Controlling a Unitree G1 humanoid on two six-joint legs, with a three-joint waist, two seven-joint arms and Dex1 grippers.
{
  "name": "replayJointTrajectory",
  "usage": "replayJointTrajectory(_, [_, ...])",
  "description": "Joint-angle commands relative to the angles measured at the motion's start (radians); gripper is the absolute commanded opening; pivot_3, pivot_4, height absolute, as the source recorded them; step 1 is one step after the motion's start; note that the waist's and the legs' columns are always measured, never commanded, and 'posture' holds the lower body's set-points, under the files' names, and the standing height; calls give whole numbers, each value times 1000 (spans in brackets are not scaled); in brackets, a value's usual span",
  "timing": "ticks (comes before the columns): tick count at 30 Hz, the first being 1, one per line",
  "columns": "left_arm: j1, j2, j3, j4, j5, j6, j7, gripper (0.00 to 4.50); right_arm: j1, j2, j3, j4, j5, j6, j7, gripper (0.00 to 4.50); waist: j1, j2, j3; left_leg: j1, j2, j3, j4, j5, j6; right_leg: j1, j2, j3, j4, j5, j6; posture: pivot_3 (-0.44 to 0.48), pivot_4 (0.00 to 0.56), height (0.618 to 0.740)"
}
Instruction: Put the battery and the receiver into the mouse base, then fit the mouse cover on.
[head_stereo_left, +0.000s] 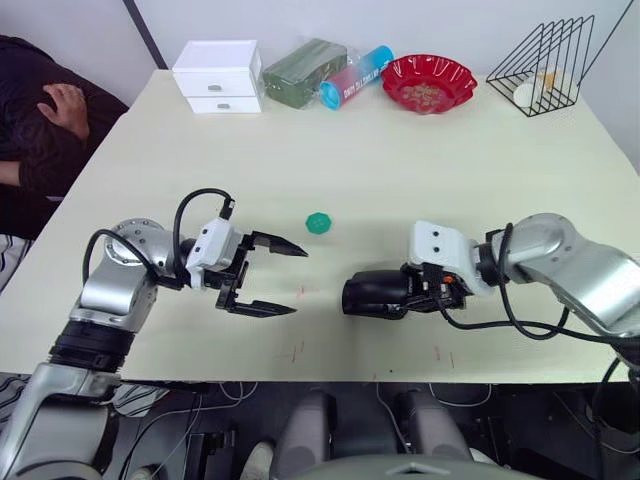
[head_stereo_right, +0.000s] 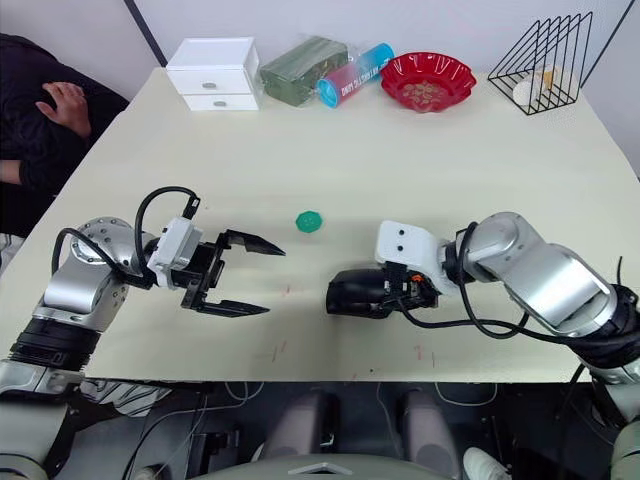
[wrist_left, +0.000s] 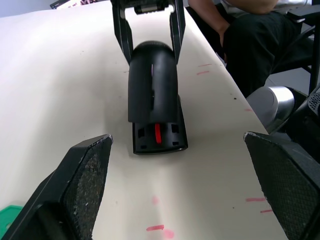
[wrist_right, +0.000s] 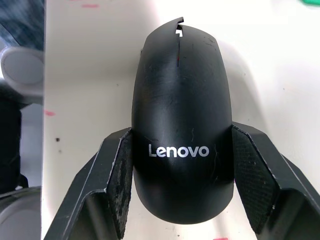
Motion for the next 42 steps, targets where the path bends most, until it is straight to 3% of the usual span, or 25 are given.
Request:
replayJointTrajectory(1, [14,21,40,-34,-22,-3,-48,4500,-38,4,19,6,-16,11,-8,2271,0,0,0,0,0,0,0,0,0,0,0,0,0,0,0,0,150,740])
replayJointTrajectory(28, [65,25,90,-98,-5,44,-48,4500,-58,-25,141,52,-68,-10,49,2271,1,0,0,0,0,0,0,0,0,-1,0,0,0,0,0,0,150,740])
replayJointTrajectory(42, [58,17,94,-102,3,60,-48,4500,-75,29,154,90,-82,32,16,2271,1,0,0,0,0,0,0,0,0,-1,0,0,0,0,0,0,150,740])
